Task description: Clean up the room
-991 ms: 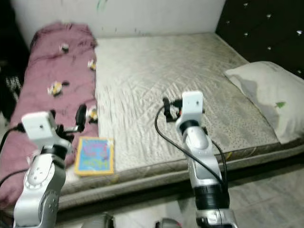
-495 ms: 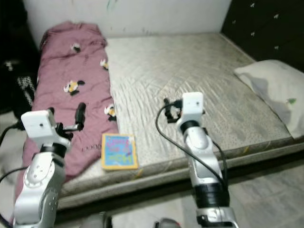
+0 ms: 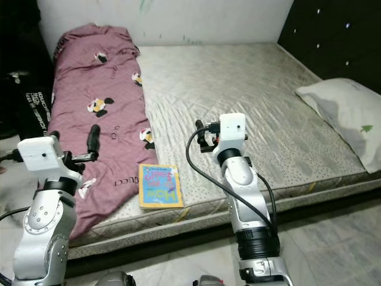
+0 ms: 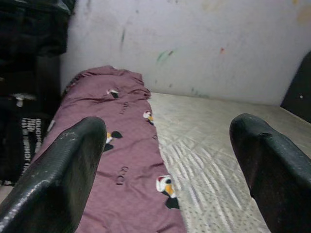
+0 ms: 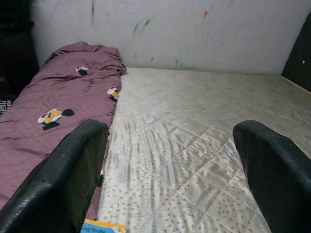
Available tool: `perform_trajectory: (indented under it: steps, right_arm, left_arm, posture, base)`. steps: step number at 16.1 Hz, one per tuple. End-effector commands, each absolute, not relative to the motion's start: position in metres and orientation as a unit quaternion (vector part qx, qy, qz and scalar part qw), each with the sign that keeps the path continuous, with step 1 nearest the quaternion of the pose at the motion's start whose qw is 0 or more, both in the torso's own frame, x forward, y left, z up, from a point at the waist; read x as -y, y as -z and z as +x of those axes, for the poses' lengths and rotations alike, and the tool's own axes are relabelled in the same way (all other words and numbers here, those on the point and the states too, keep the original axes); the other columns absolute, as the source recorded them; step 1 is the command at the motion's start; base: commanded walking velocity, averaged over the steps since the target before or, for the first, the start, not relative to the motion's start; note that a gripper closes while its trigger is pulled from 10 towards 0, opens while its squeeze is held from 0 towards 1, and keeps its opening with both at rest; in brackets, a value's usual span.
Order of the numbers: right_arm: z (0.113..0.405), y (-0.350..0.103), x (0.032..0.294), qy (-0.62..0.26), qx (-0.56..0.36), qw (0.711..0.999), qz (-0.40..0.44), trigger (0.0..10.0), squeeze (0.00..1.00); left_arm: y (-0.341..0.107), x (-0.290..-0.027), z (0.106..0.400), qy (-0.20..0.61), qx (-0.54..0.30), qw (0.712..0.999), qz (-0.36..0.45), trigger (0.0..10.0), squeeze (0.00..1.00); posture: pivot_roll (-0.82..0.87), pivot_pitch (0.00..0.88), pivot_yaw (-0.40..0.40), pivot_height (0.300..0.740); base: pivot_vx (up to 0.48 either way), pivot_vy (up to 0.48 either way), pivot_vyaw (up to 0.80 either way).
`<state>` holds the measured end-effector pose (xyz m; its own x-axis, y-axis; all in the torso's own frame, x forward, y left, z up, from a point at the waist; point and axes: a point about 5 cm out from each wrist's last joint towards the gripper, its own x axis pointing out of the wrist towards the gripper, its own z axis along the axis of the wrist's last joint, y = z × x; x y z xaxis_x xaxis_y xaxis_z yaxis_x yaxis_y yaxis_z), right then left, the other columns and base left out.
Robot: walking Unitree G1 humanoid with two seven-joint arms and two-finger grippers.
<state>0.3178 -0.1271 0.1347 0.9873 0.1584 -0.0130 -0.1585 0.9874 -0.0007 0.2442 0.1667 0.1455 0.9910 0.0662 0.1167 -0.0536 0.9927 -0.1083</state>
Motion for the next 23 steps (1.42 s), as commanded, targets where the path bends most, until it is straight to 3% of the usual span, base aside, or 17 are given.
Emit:
perform_trajectory:
  steps: [1,8,23]
  right_arm:
    - [0.3185,-0.1378,0.1325,-0.071,-0.001,0.998,-0.004,10.0,0.0]
    - [0.3188,-0.1373,0.1321,-0.07,-0.004,0.997,-0.005,10.0,0.0]
    - [0.3204,-0.135,0.1324,-0.07,-0.01,0.997,-0.007,10.0,0.0]
  left_arm:
    - [-0.148,-0.1646,0.2445,-0.021,0.067,0.996,-0.056,10.0,0.0]
    - [-0.1478,-0.1645,0.2446,-0.021,0.067,0.996,-0.053,10.0,0.0]
    - [-0.1401,-0.1632,0.244,-0.041,0.042,0.996,-0.06,10.0,0.0]
  posture:
    - [-0.01,0.006,-0.062,0.74]
    - [-0.01,0.01,-0.063,0.74]
    - [-0.01,0.007,-0.067,0.74]
  base:
    - [0.356,0.0,0.0]
    - [0.354,0.0,-0.22]
    - [0.0,0.0,-0.11]
